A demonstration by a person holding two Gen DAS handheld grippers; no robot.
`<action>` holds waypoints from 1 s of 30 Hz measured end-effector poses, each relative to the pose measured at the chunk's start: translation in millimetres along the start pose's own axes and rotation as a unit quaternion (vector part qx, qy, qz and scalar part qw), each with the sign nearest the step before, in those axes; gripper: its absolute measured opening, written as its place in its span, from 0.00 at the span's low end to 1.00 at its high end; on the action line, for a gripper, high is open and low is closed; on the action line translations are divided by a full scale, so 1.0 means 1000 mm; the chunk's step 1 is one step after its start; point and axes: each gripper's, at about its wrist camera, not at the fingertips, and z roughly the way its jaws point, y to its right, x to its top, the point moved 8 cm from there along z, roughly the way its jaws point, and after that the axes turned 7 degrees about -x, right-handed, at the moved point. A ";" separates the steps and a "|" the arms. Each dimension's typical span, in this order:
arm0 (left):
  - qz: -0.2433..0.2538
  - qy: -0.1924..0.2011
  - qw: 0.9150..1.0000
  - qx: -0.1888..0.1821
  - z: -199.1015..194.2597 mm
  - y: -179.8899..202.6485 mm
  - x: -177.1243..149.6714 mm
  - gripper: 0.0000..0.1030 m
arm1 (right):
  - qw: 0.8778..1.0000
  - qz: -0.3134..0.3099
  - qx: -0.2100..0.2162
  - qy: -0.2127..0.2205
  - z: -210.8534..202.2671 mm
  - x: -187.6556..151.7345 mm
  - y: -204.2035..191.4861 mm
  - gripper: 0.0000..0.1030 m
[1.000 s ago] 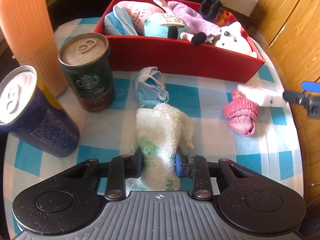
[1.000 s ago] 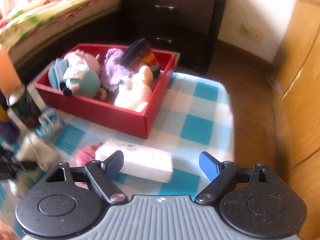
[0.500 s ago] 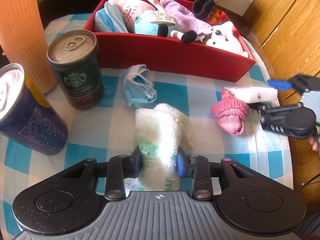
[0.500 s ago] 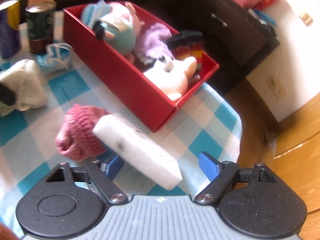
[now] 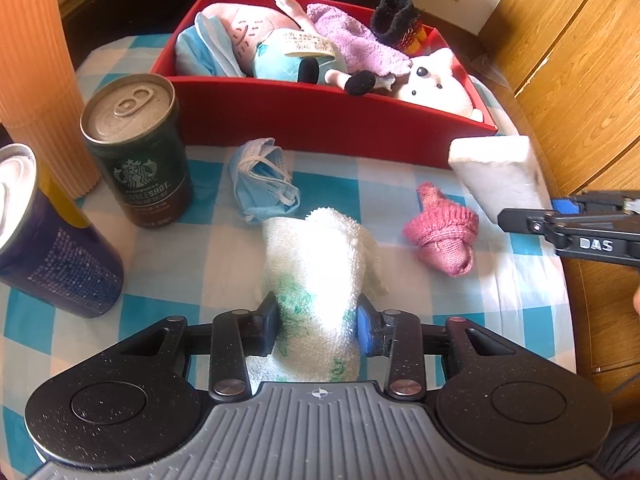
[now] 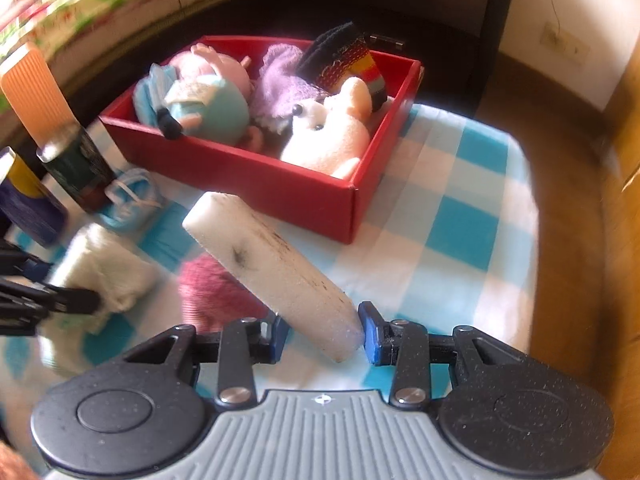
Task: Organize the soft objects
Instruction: 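Carry the towel with the left while the right brings the foam block over the box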
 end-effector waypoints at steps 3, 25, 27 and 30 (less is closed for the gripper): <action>0.002 0.004 1.000 0.001 -0.004 0.003 0.001 0.36 | 1.000 0.012 0.012 0.006 -0.011 -0.002 -0.003 0.15; 0.000 0.094 0.996 0.003 -0.060 0.026 0.048 0.31 | 0.997 0.032 0.026 0.072 -0.073 0.014 -0.021 0.15; 0.000 0.110 0.994 0.004 -0.068 0.029 0.058 0.31 | 0.996 0.034 0.028 0.084 -0.079 0.023 -0.025 0.15; -0.002 0.130 0.992 0.008 -0.076 0.032 0.070 0.31 | 0.994 0.034 0.031 0.099 -0.087 0.034 -0.029 0.15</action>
